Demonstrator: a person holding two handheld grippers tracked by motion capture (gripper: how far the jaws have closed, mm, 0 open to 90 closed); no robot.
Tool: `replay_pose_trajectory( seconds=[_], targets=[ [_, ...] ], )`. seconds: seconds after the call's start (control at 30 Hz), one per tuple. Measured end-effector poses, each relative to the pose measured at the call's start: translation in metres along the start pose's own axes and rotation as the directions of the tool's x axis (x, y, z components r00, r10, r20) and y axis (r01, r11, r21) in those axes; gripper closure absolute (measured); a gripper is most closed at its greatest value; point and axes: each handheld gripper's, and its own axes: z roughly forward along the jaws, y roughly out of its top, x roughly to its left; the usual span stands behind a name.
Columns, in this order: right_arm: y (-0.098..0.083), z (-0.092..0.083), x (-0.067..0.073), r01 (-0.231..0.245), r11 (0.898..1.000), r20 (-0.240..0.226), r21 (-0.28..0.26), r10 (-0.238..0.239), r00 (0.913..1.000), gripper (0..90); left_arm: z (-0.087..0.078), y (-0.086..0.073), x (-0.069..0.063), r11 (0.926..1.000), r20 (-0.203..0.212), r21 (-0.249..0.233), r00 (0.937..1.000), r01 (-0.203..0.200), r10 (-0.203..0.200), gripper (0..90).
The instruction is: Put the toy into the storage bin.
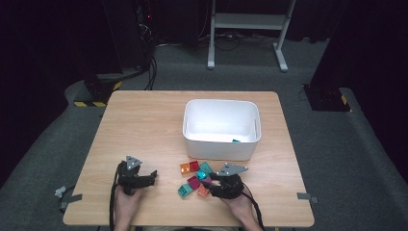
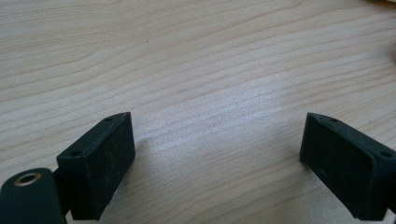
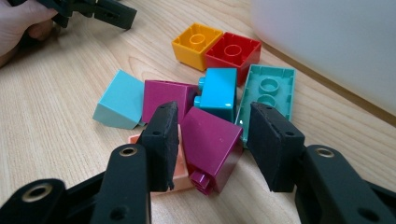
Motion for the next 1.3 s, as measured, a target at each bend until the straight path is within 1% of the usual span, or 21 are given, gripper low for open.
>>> replay_pose_trajectory(
  seconds=[0.53, 0.9, 0.93, 0.97, 1.07, 1.17, 1.3],
  targets=[
    [-0.0006, -0.0009, -0.0013, 0.0, 1.0, -0.008, 0.006, 0.0, 1.0, 59.4, 0.0, 0.0, 0.0, 1.0, 0.0, 0.0, 1.0, -0.001, 0.001, 10.3],
    [-0.0006, -0.0017, -0.0009, 0.01, 1.0, -0.006, 0.01, -0.01, 0.9999, 59.9, 0.0, 0.0, 0.0, 1.0, 0.0, 0.0, 1.0, 0.0, 0.0, 10.3],
    [-0.0007, -0.002, -0.0009, 0.009, 1.0, -0.006, 0.007, -0.009, 0.9999, 63.8, 0.0, 0.0, 0.0, 1.0, 0.0, 0.0, 1.0, -0.001, 0.001, 10.3],
    [-0.0007, -0.0027, -0.0009, 0.012, 1.0, -0.005, 0.002, -0.012, 0.9999, 64.3, 0.0001, 0.0, 0.0, 1.0, -0.001, -0.001, 1.0, -0.001, 0.001, 10.3],
    [-0.0007, -0.0032, -0.0015, 0.009, 1.0, -0.003, 0.005, -0.009, 1.0, 63.6, 0.0001, 0.0, 0.0, 1.0, -0.001, -0.001, 1.0, 0.0, 0.0, 10.3],
    [-0.0007, -0.0023, -0.0013, 0.016, 1.0, 0.006, 0.013, -0.016, 0.9998, 58.4, 0.0, 0.0, 0.0, 1.0, 0.0, 0.0, 1.0, 0.0, 0.0, 10.3],
    [0.0005, -0.001, -0.001, 0.02, 1.0, 0.01, 0.008, -0.02, 0.9997, 56.5, 0.0, 0.0, 0.0, 1.0, 0.0, 0.0, 1.0, 0.0, 0.0, 10.3]
  ],
)
